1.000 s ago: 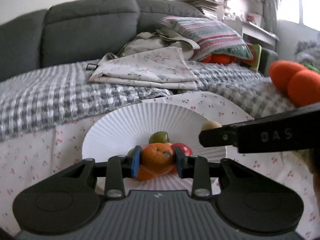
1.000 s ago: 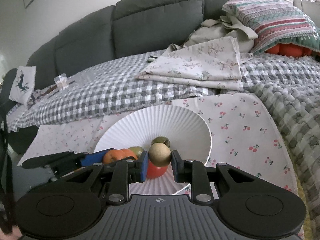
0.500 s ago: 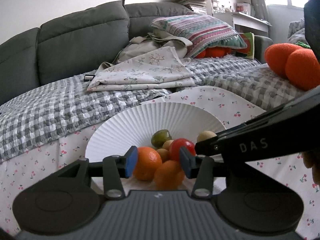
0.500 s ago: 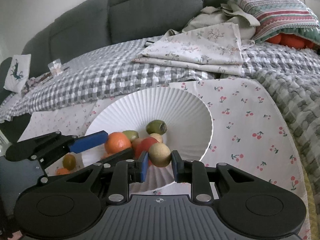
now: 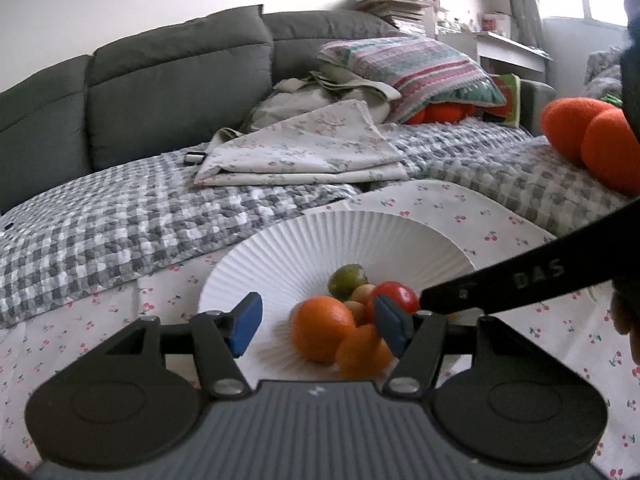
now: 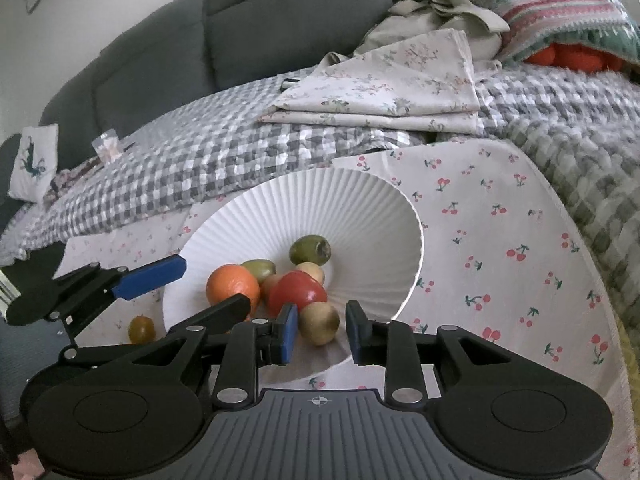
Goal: Organize fruits
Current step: 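Carry the kiwi and tangerine into the white bowl and open both tools, then withdraw both open tools from the bowl toward the last tangerines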
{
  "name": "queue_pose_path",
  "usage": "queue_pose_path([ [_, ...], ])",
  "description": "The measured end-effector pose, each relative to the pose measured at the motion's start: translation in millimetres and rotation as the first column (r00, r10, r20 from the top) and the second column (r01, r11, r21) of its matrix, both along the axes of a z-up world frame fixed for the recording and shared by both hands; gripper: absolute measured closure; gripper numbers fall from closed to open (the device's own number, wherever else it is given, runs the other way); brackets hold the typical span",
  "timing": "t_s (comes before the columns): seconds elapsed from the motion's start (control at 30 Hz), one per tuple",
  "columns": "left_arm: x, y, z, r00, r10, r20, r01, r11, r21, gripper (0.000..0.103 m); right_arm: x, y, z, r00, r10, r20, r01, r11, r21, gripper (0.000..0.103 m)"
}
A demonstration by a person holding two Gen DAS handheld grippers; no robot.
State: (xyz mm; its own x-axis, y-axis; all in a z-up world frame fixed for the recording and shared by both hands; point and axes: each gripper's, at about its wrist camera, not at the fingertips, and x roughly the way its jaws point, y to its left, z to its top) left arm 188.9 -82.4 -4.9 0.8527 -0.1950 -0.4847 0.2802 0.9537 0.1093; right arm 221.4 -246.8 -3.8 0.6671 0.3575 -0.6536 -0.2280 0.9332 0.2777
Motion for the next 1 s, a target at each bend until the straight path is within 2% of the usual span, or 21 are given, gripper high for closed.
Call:
queue_pose_path([
  [0.13, 4.4, 11.7, 2.0, 0.998, 0.057, -0.008, -0.057, 0.998, -0.023, 0.040, 0.6, -6.6, 0.9, 0.999, -0.028, -0.017, 0.029, 0.999, 0.046, 0.068],
  [0.23, 8.0, 19.3, 1.4, 0.996, 0.088, -0.022, -0.089, 0.995, -0.041, 0.040, -1.2, -7.6, 4.4, 0.999, -0.044, -0.007, 0.045, 0.998, 0.050, 0.058],
  [0.37, 10.0, 24.3, 1.2, 0.993, 0.117, -0.030, -0.118, 0.992, -0.050, 0.040, -3.1, -7.9, 9.3, 0.998, -0.068, 0.016, 0.067, 0.997, 0.044, 0.056],
  [0.47, 11.2, 26.3, 0.9, 0.990, 0.136, -0.040, -0.138, 0.989, -0.054, 0.040, -3.9, -9.1, 11.7, 0.996, -0.086, 0.033, 0.085, 0.996, 0.030, 0.050],
  [0.63, 11.1, 26.9, 1.3, 0.988, 0.151, -0.042, -0.153, 0.987, -0.046, 0.040, -3.6, -12.0, 12.7, 0.994, -0.104, 0.037, 0.103, 0.994, 0.028, 0.049],
  [1.0, 10.2, 30.2, 0.9, 0.984, 0.171, -0.055, -0.174, 0.984, -0.043, 0.040, -9.7, 0.1, 16.2, 0.997, -0.052, 0.061, 0.052, 0.999, 0.006, 0.049],
])
